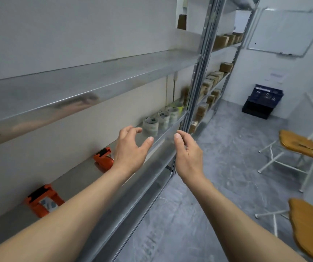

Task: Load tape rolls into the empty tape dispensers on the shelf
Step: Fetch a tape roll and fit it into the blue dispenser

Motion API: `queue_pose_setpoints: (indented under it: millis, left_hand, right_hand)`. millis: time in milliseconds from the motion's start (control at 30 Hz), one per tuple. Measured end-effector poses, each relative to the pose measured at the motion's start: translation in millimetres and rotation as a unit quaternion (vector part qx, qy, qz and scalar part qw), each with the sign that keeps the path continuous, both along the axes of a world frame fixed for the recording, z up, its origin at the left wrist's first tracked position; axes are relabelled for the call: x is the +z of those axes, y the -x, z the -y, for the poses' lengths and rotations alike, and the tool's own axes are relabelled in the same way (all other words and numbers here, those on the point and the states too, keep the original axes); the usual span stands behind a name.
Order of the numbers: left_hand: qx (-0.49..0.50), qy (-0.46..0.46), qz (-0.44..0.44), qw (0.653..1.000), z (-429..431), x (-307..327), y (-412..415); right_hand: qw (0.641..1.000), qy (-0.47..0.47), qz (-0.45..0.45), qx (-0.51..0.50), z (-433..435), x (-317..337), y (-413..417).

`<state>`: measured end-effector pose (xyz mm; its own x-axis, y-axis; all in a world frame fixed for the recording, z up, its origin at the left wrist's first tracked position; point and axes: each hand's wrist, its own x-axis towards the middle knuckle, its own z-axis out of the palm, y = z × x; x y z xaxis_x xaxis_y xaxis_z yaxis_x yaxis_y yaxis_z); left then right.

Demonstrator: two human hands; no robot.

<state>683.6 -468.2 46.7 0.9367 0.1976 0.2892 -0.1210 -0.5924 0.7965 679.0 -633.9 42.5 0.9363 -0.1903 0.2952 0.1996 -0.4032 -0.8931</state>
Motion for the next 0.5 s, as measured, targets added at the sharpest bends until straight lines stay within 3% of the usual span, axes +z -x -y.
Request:
queue_pose_setpoints:
  millis: [500]
  left_hand:
    - [0.082, 0.008, -0.018, 0.996, 122, 0, -132]
  right_hand:
    - [0.997, 0.018, -0.002, 0.072, 128, 9, -158]
